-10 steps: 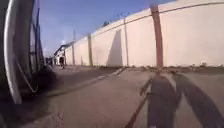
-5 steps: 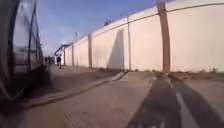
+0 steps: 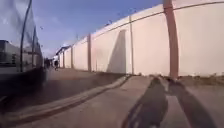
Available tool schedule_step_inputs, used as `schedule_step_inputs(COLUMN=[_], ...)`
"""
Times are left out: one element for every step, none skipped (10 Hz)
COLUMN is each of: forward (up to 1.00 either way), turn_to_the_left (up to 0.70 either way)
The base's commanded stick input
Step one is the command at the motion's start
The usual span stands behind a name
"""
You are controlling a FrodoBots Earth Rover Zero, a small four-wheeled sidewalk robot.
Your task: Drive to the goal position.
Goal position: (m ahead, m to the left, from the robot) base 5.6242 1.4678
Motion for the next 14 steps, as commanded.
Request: schedule_step_inputs(forward=[1.0,1.0,1.0,1.0,1.0,1.0,1.0,1.0,1.0,1.0,1.0,1.0,1.0,1.0], turn_to_the_left=[0.27,0.27,0.27,0.27,0.27,0.27,0.27,0.27,0.27,0.0,0.0,0.0,0.0,0.0])
